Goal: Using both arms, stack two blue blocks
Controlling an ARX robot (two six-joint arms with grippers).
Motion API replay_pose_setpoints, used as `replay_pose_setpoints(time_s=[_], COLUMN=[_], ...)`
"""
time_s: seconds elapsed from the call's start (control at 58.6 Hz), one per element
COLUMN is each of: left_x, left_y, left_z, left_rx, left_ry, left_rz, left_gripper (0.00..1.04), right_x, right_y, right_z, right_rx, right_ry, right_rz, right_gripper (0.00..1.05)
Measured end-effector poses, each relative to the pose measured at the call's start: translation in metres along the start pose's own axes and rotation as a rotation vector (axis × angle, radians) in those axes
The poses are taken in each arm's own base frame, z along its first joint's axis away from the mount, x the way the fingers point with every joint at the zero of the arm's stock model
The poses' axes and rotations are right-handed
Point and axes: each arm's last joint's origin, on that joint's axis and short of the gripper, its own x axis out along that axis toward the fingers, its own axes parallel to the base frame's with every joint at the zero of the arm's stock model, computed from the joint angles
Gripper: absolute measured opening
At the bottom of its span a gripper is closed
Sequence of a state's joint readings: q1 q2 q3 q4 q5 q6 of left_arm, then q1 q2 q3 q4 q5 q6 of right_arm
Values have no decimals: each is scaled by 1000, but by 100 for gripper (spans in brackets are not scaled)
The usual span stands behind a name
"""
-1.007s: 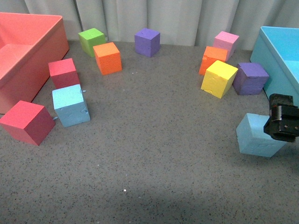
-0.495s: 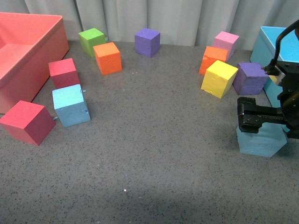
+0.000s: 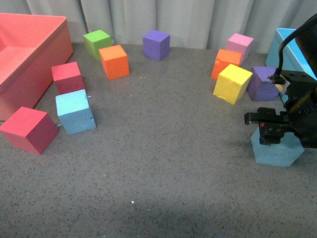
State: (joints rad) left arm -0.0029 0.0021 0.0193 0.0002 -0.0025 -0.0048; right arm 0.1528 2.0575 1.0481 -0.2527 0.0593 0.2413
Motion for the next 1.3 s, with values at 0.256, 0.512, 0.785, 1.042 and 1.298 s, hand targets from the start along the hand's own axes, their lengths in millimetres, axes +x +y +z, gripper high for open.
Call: replay_pose_setpoints(time_s=[0.256, 0.512, 0.785, 1.042, 1.298], left_x=[0, 0, 0, 0, 0], left_y=[0, 0, 0, 0, 0], left_z=[0, 0, 0, 0, 0], left_rx=[0, 0, 0, 0, 0], left_ry=[0, 0, 0, 0, 0], left_rz=[0, 0, 0, 0, 0], left_gripper=[98, 98, 98, 98, 98], right_x=[-18, -31, -15, -10, -3], right_y=[22, 70, 134, 178, 189], right_z=[4, 20, 22, 30, 31], right_rx=[-44, -120, -191, -147, -118], right_ry=[-39, -87, -48, -34, -29], right_rz=[74, 166, 214, 232, 218], right_gripper=[47, 47, 47, 46, 46])
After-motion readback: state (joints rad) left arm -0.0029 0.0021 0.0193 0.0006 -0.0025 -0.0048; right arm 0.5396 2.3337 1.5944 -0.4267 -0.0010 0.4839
